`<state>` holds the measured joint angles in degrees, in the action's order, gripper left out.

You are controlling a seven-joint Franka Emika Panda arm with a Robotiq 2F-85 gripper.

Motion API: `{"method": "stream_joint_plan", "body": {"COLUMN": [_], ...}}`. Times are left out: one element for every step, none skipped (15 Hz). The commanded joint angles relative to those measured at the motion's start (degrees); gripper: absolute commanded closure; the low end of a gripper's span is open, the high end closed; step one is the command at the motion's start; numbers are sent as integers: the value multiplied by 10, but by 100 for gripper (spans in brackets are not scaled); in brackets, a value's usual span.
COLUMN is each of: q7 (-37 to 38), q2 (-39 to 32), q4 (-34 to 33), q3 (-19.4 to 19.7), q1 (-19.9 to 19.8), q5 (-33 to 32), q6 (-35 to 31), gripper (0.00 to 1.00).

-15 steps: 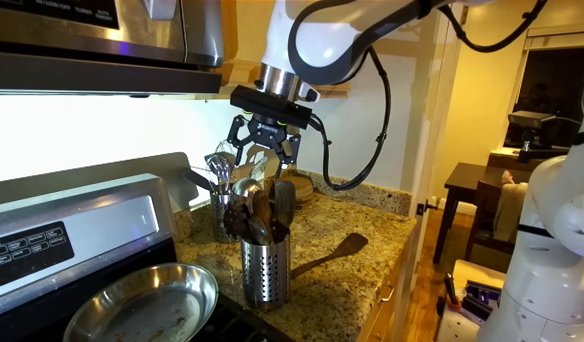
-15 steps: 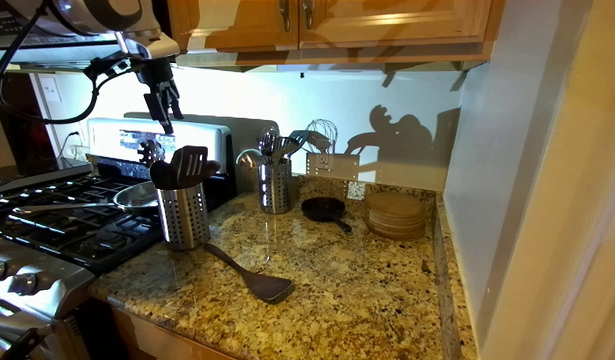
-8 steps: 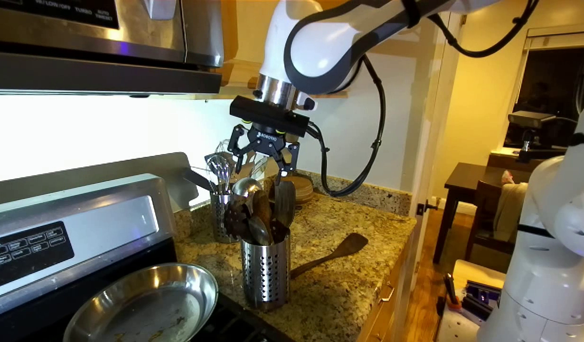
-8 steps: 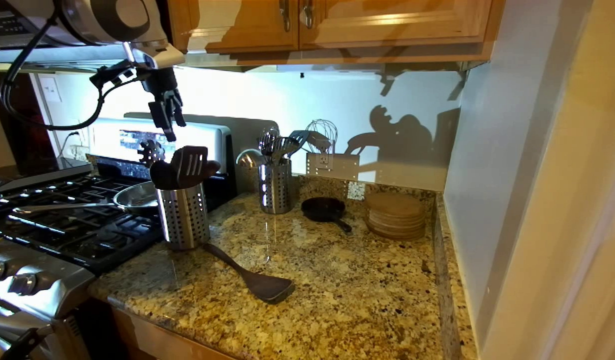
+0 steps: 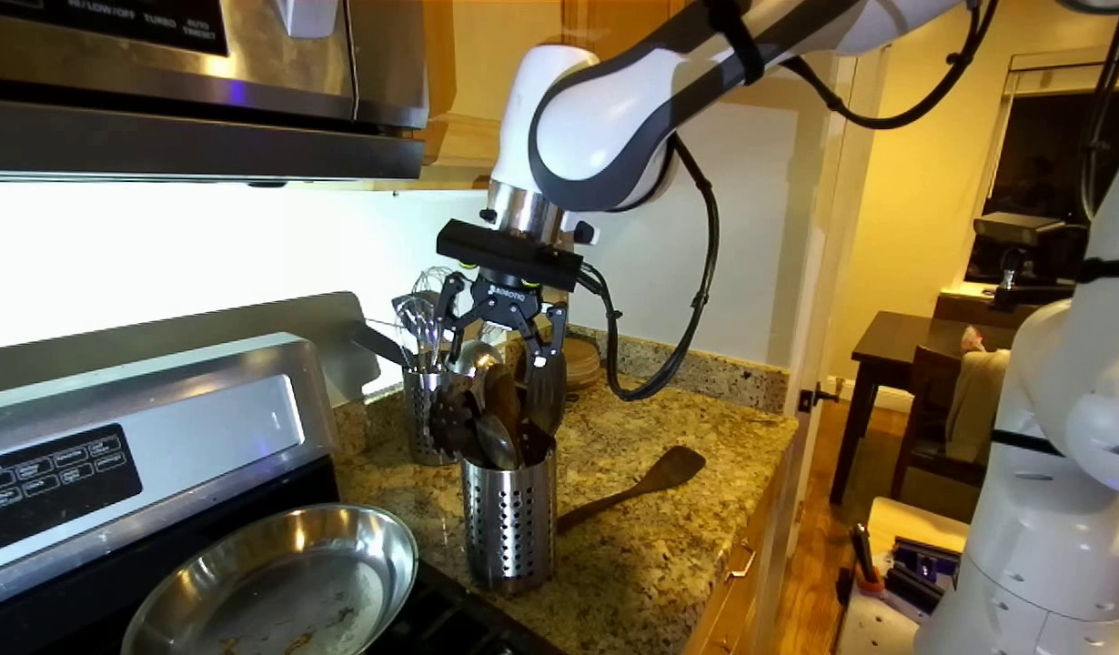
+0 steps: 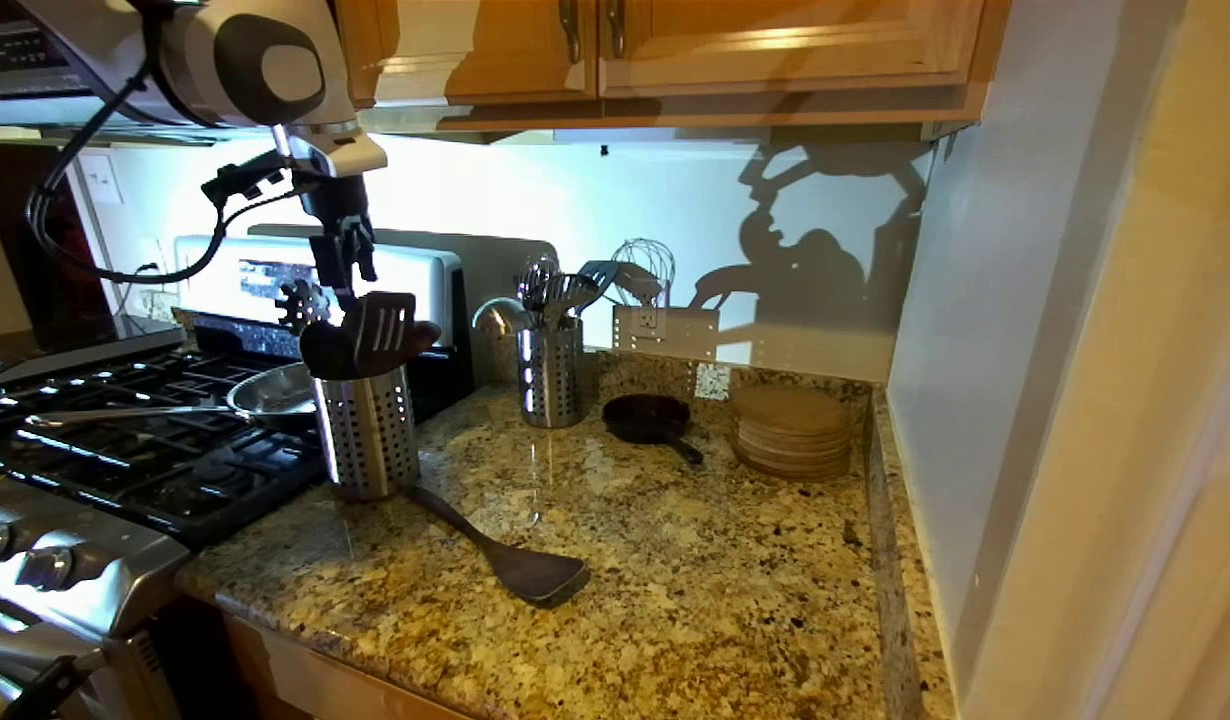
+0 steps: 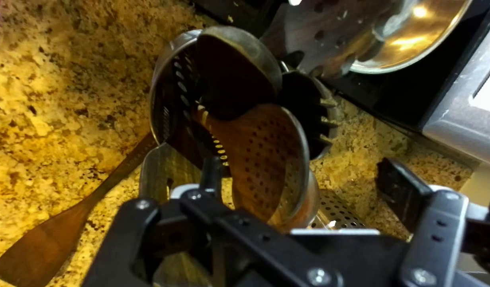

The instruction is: Remove the spatula and spoon from the utensil holder closer to you respectively

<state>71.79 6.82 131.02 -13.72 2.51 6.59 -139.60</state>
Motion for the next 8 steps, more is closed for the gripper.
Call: {"method": "stream_joint_plan", "body": {"q7": [-18, -22, -27, -31, -34, -36, -38, -38], "q2": [-8, -12, -14, -17, -19, -20, -21, -21], "q4": [8, 8, 8, 7, 7, 9, 10, 13], "q3": [22, 24, 26, 27, 27, 28, 29, 29], "q1": [16, 16, 17, 18, 18, 19, 20, 20], "q5": [25, 33, 38, 44, 45, 47, 48, 49], "q6": [-16, -16, -16, -16, -16, -19, -20, -20], "gripper": [0, 7, 27, 33, 41, 47, 55, 61]}}
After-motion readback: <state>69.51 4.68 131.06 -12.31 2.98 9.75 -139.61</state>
